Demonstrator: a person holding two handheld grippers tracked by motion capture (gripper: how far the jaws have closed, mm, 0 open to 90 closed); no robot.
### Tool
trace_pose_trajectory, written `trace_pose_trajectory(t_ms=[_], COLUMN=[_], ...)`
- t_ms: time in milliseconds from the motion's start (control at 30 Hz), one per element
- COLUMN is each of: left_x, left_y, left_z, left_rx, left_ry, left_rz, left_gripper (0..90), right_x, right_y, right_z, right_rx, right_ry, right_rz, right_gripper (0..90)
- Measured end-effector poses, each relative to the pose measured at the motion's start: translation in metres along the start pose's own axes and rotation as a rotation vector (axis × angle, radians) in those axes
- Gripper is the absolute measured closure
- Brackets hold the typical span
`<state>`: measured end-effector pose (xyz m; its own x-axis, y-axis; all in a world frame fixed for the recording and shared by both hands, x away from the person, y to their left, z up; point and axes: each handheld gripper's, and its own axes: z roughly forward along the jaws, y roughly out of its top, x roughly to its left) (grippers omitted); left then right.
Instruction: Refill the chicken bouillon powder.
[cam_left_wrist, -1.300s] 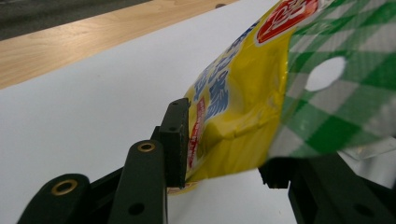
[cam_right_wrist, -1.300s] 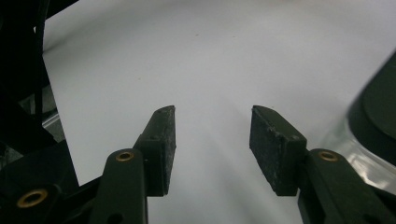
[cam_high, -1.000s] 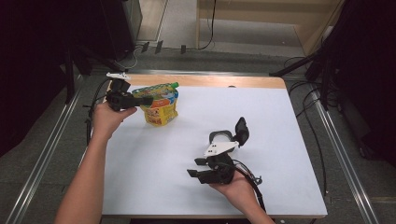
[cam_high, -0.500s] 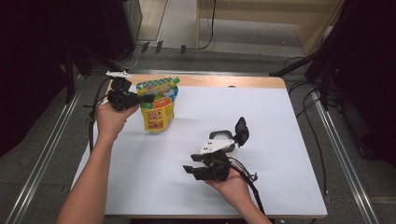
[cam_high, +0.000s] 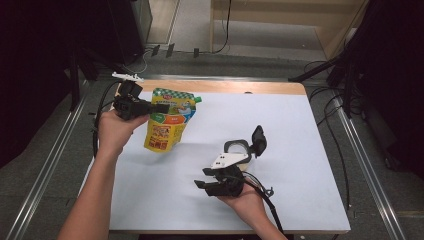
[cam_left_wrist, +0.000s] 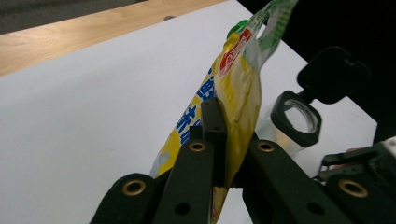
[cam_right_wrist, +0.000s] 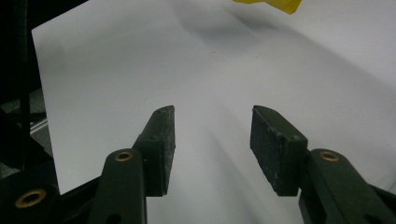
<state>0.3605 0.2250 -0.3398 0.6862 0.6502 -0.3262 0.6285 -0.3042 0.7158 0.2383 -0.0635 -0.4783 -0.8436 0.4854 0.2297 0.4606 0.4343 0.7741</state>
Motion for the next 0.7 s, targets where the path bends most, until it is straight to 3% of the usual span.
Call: trace_pose_trajectory(t_ms=[300, 533, 700], left_x=[-0.026, -0.048, -0.056], left_y=[0.000, 0.000, 0.001], left_z=[-0.001, 0.004, 0.006], left_rx=[0.036, 0.068, 0.087], left_ry=[-0.060, -0.062, -0.093], left_rz=[0.025, 0.045, 0.006], left_gripper=[90.0, 90.0, 90.0], right_x=[-0.001, -0.002, -0.004], right_y=[-0.001, -0.002, -0.004], right_z=[0.010, 0.018, 0.022], right_rx=[0.008, 0.017, 0.010], right_ry=[0.004, -0.014, -0.024], right_rz=[0.010, 0.005, 0.011], right_gripper=[52.2, 52.4, 52.3])
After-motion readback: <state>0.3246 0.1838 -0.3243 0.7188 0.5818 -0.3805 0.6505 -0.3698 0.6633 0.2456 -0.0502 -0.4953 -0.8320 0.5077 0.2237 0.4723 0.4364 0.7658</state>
